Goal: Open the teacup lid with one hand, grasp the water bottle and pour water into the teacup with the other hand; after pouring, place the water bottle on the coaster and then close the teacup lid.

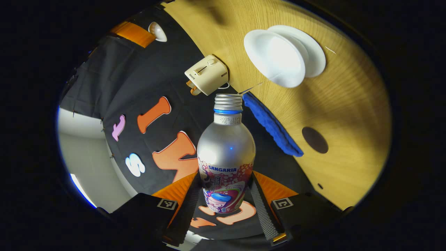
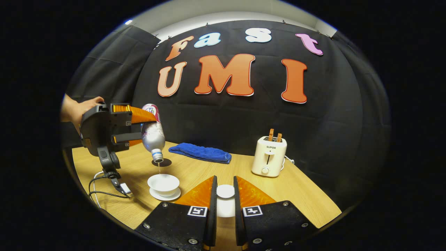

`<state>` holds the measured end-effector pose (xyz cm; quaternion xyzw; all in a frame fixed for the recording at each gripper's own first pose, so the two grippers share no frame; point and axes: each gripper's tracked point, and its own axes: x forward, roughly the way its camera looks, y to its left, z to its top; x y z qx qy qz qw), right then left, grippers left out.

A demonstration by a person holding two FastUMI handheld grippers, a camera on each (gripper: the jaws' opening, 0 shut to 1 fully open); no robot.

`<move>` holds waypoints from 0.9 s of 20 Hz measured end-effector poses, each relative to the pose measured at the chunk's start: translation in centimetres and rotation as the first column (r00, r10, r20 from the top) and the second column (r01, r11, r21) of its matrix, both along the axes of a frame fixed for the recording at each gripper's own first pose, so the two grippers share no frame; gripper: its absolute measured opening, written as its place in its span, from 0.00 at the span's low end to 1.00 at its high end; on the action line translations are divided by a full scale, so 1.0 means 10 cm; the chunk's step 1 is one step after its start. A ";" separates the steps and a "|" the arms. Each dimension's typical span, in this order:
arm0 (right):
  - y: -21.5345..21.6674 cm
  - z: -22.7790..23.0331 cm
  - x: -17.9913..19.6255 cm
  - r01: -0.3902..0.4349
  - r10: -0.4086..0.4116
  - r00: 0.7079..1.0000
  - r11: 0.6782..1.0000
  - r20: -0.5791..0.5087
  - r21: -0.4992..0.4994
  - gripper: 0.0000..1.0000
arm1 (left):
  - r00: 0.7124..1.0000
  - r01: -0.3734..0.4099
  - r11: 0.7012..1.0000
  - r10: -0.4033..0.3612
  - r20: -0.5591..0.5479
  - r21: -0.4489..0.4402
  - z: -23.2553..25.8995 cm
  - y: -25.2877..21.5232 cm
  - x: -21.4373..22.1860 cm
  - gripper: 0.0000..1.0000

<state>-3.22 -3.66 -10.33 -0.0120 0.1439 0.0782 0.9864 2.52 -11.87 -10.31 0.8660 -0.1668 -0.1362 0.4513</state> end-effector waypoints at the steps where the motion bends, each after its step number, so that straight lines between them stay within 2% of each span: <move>1: 0.04 -0.01 0.00 -0.008 0.009 1.000 1.000 -0.001 0.004 0.23 | 1.000 0.005 1.000 -0.005 -0.007 -0.003 -0.05 -0.03 0.01 0.87; 2: 0.07 -0.03 -0.01 -0.020 0.020 1.000 1.000 -0.003 0.001 0.23 | 1.000 0.003 1.000 -0.003 -0.007 -0.005 -0.08 -0.03 0.03 0.84; 6: 0.20 -0.03 0.03 -0.040 0.040 0.999 0.999 -0.007 -0.008 0.23 | 0.998 0.001 0.988 -0.011 -0.062 -0.157 -0.15 0.01 0.01 0.83; 8: 0.25 -0.03 0.06 -0.045 0.045 0.999 0.999 -0.013 0.000 0.23 | 0.996 -0.001 0.963 -0.024 -0.088 -0.269 -0.11 0.02 -0.02 0.84; 10: 0.29 -0.05 0.08 -0.045 0.045 0.999 0.999 -0.021 0.002 0.22 | 0.993 -0.030 0.918 -0.019 -0.118 -0.395 0.01 0.07 0.00 0.79; 11: 0.32 -0.05 0.10 -0.046 0.046 0.999 0.999 -0.026 0.001 0.22 | 0.990 -0.056 0.884 -0.009 -0.137 -0.463 0.06 0.11 0.03 0.84; 13: 0.36 -0.05 0.13 -0.045 0.045 0.999 0.999 -0.031 -0.003 0.22 | 0.980 -0.135 0.792 0.019 -0.197 -0.595 0.12 0.25 0.11 0.83; 14: 0.38 -0.04 0.14 -0.046 0.046 0.998 0.999 -0.032 -0.003 0.23 | 0.972 -0.178 0.737 0.030 -0.232 -0.652 0.12 0.32 0.14 0.78; 15: 0.41 -0.04 0.15 -0.050 0.050 0.998 0.999 -0.034 0.000 0.23 | 0.961 -0.223 0.682 0.033 -0.276 -0.696 0.10 0.37 0.17 0.83; 18: 0.52 -0.01 0.21 -0.061 0.062 0.998 0.998 -0.034 0.021 0.23 | 0.925 -0.328 0.554 0.025 -0.379 -0.765 -0.09 0.46 0.29 0.83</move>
